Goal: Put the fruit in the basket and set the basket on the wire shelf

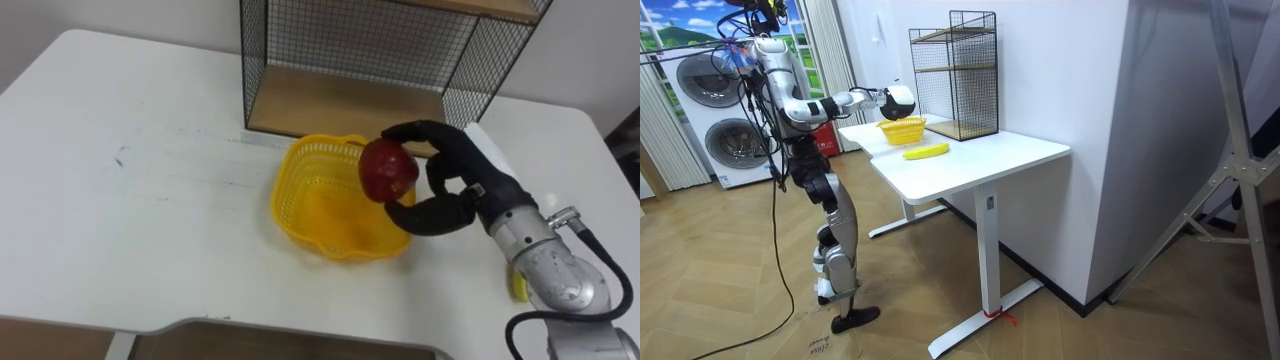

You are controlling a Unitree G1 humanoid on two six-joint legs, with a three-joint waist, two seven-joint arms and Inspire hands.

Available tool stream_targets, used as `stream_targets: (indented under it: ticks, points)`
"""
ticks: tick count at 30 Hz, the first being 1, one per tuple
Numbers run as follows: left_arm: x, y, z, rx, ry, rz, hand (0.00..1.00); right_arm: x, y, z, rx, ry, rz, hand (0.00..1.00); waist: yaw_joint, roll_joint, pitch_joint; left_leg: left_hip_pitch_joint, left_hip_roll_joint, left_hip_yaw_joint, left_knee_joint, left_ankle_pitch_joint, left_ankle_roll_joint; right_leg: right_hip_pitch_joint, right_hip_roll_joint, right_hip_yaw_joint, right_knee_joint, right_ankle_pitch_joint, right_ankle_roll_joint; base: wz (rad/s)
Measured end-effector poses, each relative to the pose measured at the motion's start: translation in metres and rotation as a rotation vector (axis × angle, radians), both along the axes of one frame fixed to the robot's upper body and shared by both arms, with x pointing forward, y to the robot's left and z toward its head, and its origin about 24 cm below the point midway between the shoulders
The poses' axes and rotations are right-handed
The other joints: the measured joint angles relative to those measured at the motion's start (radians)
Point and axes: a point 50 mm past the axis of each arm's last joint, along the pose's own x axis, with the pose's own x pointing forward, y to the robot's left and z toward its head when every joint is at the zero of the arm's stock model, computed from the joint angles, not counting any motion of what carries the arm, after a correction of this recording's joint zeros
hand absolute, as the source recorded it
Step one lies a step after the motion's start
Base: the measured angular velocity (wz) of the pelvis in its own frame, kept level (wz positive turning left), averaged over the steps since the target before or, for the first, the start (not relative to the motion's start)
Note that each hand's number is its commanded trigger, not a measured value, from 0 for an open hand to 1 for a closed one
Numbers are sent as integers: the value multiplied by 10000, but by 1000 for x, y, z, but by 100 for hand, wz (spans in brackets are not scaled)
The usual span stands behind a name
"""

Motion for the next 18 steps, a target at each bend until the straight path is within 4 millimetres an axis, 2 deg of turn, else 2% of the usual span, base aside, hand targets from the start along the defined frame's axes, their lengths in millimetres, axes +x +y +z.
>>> stream_targets:
  ticks: [2,9,18]
  points:
    - [0,0,0,-16,3,-2,0,0,2,-1,-23,66,134,0,5,31,-1,0,1,1,-4,0,0,0,0,3,-5,0,1,0]
    - [1,-2,0,-14,-33,5,0,0,4,-1,-259,213,364,0,3,199,1,11,3,1,-36,1,0,-1,3,3,-12,0,1,0]
    - [2,-2,0,69,-57,-17,0,0,7,-2,-101,213,390,0,-22,112,-25,2,2,5,-36,1,1,-3,0,-10,-12,1,1,0]
